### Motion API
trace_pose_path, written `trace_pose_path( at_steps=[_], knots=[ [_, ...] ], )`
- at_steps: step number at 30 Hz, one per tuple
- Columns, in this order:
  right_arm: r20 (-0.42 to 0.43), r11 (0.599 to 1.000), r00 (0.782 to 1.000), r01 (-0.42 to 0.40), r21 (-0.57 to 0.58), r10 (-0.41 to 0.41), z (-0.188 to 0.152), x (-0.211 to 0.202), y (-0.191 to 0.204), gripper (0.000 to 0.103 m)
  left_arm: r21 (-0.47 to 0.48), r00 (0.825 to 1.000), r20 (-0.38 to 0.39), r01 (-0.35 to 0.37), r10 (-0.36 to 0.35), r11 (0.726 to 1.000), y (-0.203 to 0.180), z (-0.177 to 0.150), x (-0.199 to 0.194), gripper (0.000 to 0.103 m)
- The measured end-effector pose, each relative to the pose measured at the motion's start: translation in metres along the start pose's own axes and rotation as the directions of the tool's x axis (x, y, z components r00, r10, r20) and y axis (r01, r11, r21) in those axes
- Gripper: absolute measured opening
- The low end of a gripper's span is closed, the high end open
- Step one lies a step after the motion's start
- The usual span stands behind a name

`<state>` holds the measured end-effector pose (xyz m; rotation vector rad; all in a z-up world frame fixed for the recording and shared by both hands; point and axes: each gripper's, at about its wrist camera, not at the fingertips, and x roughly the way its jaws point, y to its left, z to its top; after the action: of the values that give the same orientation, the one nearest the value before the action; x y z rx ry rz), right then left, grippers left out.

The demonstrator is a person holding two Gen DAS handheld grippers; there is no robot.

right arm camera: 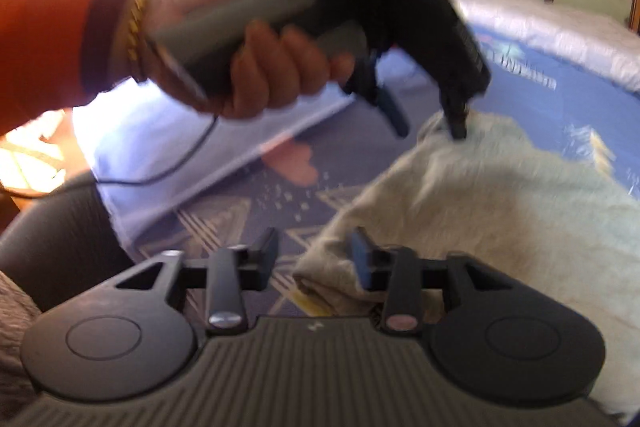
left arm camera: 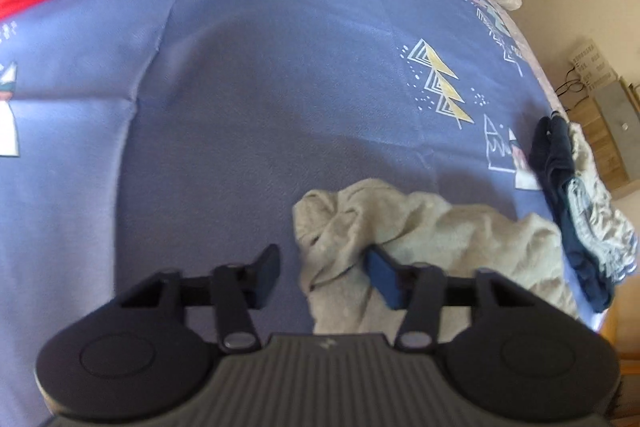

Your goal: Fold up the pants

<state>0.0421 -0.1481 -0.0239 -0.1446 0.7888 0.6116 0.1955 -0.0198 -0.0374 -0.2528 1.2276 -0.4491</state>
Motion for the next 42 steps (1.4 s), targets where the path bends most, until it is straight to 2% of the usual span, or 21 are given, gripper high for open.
trace_pose_path(
  at_steps=[1, 3, 7, 10, 12, 13, 15, 16, 17, 19, 21, 24, 27, 28, 30, 31, 33, 34, 35, 37, 42],
  knots=[
    [-0.022, 1.000, 1.000, 0.002, 0.021, -0.001, -0.003, 0.002, -0.002, 0.012, -0.005, 1.000, 0.000, 0.020, -0.020, 1.000, 0.002, 0.002, 0.001, 0.023],
    [-0.023, 0.989, 0.998, -0.055, 0.136, 0.059, -0.004, -0.001, -0.018, 0.010, 0.021, 1.000, 0.020, -0.004, 0.004, 1.000, -0.003, 0.005, 0.002, 0.014],
    [-0.008, 0.949, 0.987, -0.152, 0.274, 0.161, -0.007, -0.014, -0.035, 0.010, 0.099, 0.997, 0.067, -0.038, 0.032, 0.994, -0.021, 0.012, 0.002, 0.010],
    [-0.011, 0.937, 0.980, -0.188, 0.294, 0.200, -0.015, -0.014, -0.026, 0.005, 0.080, 0.995, 0.084, -0.070, 0.063, 0.994, -0.022, 0.017, 0.011, 0.010],
    [-0.080, 0.923, 0.963, -0.220, 0.316, 0.258, -0.023, 0.001, -0.020, 0.002, 0.058, 0.991, 0.082, -0.108, 0.103, 0.992, -0.021, 0.018, 0.016, 0.013],
    [-0.088, 0.928, 0.966, -0.203, 0.312, 0.241, -0.026, 0.005, -0.015, 0.002, 0.041, 0.990, 0.088, -0.112, 0.108, 0.993, -0.020, 0.017, 0.013, 0.017],
    [-0.043, 0.913, 0.968, -0.219, 0.343, 0.249, -0.024, -0.003, -0.012, 0.008, 0.039, 0.984, 0.132, -0.126, 0.120, 0.991, -0.021, 0.012, -0.002, 0.022],
    [0.005, 0.906, 0.968, -0.237, 0.351, 0.251, -0.022, -0.012, -0.013, 0.008, 0.049, 0.977, 0.165, -0.147, 0.137, 0.988, -0.023, 0.009, -0.012, 0.032],
    [0.059, 0.903, 0.969, -0.245, 0.354, 0.239, -0.019, -0.024, -0.015, 0.008, 0.059, 0.966, 0.207, -0.169, 0.154, 0.984, -0.023, 0.006, -0.025, 0.042],
    [0.141, 0.894, 0.969, -0.240, 0.377, 0.201, -0.015, -0.046, -0.023, 0.010, 0.069, 0.952, 0.257, -0.188, 0.165, 0.980, -0.024, -0.002, -0.046, 0.043],
    [0.201, 0.878, 0.971, -0.205, 0.433, 0.128, -0.016, -0.066, -0.035, 0.012, 0.087, 0.948, 0.263, -0.208, 0.179, 0.974, -0.029, -0.013, -0.058, 0.043],
    [0.232, 0.847, 0.973, -0.109, 0.520, -0.017, -0.024, -0.090, -0.051, 0.013, 0.168, 0.942, 0.275, -0.244, 0.192, 0.955, -0.049, -0.040, -0.066, 0.044],
    [0.253, 0.797, 0.956, -0.038, 0.602, -0.146, -0.036, -0.111, -0.062, 0.017, 0.270, 0.943, 0.262, -0.275, 0.204, 0.923, -0.073, -0.072, -0.059, 0.047],
    [0.252, 0.775, 0.951, -0.020, 0.631, -0.181, -0.041, -0.116, -0.066, 0.019, 0.309, 0.942, 0.256, -0.293, 0.217, 0.905, -0.079, -0.084, -0.054, 0.047],
    [0.214, 0.723, 0.941, 0.045, 0.690, -0.262, -0.054, -0.124, -0.075, 0.033, 0.370, 0.933, 0.251, -0.338, 0.257, 0.865, -0.092, -0.104, -0.039, 0.047],
    [0.176, 0.702, 0.938, 0.090, 0.707, -0.298, -0.059, -0.121, -0.079, 0.033, 0.394, 0.927, 0.244, -0.363, 0.284, 0.845, -0.097, -0.113, -0.030, 0.047],
    [0.011, 0.636, 0.933, 0.237, 0.734, -0.360, -0.071, -0.112, -0.091, 0.027, 0.411, 0.915, 0.224, -0.400, 0.335, 0.819, -0.101, -0.127, -0.015, 0.047],
    [-0.022, 0.610, 0.935, 0.249, 0.752, -0.355, -0.079, -0.113, -0.095, 0.027, 0.409, 0.910, 0.225, -0.414, 0.349, 0.813, -0.103, -0.133, -0.012, 0.047],
    [0.007, 0.591, 0.937, 0.214, 0.778, -0.349, -0.083, -0.118, -0.093, 0.028, 0.409, 0.903, 0.237, -0.426, 0.357, 0.807, -0.104, -0.138, -0.013, 0.047],
    [0.049, 0.594, 0.933, 0.185, 0.783, -0.356, -0.082, -0.130, -0.084, 0.030, 0.414, 0.899, 0.247, -0.434, 0.361, 0.800, -0.107, -0.142, -0.017, 0.047],
    [0.065, 0.619, 0.900, 0.243, 0.746, -0.432, -0.073, -0.151, -0.067, 0.033, 0.372, 0.908, 0.241, -0.412, 0.342, 0.832, -0.105, -0.153, -0.033, 0.048]
  ],
)
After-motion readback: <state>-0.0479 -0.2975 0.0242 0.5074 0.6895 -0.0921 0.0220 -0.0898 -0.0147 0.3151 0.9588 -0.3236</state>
